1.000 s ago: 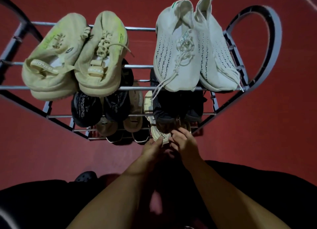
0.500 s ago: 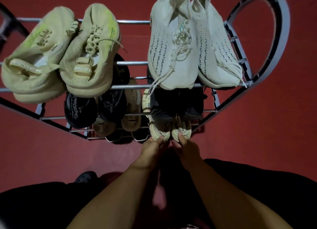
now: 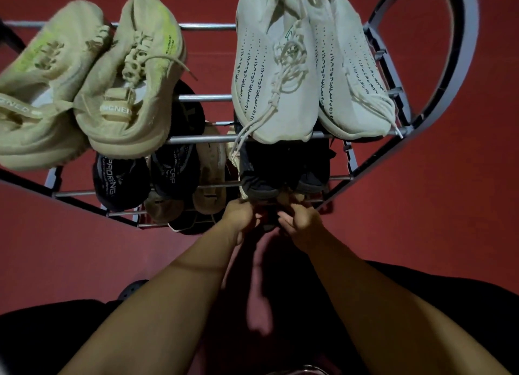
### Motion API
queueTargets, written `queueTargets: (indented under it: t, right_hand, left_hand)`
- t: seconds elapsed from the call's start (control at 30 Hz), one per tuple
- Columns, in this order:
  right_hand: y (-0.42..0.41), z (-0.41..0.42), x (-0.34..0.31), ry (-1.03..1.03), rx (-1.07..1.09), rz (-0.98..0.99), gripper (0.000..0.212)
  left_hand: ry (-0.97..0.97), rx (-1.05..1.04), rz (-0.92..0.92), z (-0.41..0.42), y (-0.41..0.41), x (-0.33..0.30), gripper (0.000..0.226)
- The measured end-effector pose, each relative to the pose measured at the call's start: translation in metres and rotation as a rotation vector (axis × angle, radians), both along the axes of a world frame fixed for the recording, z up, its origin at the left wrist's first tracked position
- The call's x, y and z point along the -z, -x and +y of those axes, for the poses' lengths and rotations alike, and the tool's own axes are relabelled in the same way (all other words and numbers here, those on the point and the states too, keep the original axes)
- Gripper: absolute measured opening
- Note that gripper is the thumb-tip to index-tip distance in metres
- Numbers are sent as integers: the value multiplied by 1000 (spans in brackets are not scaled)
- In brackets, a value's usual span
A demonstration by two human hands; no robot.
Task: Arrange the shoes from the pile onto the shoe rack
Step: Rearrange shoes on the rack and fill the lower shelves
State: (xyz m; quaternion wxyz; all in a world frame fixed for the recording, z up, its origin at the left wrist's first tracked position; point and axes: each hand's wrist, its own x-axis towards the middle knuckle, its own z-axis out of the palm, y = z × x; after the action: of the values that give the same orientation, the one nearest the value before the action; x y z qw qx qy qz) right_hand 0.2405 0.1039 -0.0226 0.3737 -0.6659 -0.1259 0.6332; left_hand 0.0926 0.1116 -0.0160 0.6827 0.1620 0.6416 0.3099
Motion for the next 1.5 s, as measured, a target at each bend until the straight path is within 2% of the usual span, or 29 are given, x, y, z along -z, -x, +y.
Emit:
queueTargets:
  t: [0.1, 0.17, 0.27, 0.3, 0.4, 0.53, 0.7, 0.77, 0.97, 1.07, 1.17, 1.3, 1.37, 1.5]
  right_hand:
    - [2, -10, -5, -52, -53, -114, 19]
    - [4, -17, -6, -122, -128, -201, 15]
    - [8, -29, -9, -161, -137, -223, 4]
    - [12, -32, -7, -156, -100, -228, 6]
    - [27, -45, 5, -139, -140, -295, 45]
    - [48, -60, -3, -89, -331, -332, 42]
    - [81, -68, 11, -146, -690, -525, 47]
    - [92, -74, 15, -110, -748, -498, 56]
    - [99, -85, 31, -113, -921, -548, 60]
    - [100, -78, 43, -126, -972, -532, 64]
    - [107, -60, 52, -152, -1027, -535, 66]
    - [120, -41, 68, -116, -1065, -470, 71]
    - [126, -35, 79, -102, -1078, -437, 76]
    - [125, -21, 94, -131, -1122, -447, 83]
  left_hand:
    - [-60, 75, 118, -4, 5, 4, 30]
    - [-77, 95, 131, -9, 8, 9, 32]
    - [-117, 140, 181, -17, 12, 6, 45]
    - [-131, 161, 200, -21, 13, 4, 45]
    - [-133, 229, 268, -41, 21, 4, 37]
    - [-60, 308, 348, -70, 48, 15, 43]
    - [27, 268, 383, -97, 85, 11, 49]
    - [14, 299, 424, -108, 98, 11, 51]
    - [25, 391, 490, -117, 132, 24, 60]
    - [53, 343, 481, -98, 141, 38, 59]
    - [88, 210, 437, -78, 147, 57, 52]
    - [151, 18, 300, -64, 151, 67, 23]
    - [127, 9, 278, -58, 152, 71, 15]
    - [82, 141, 381, -51, 162, 84, 24]
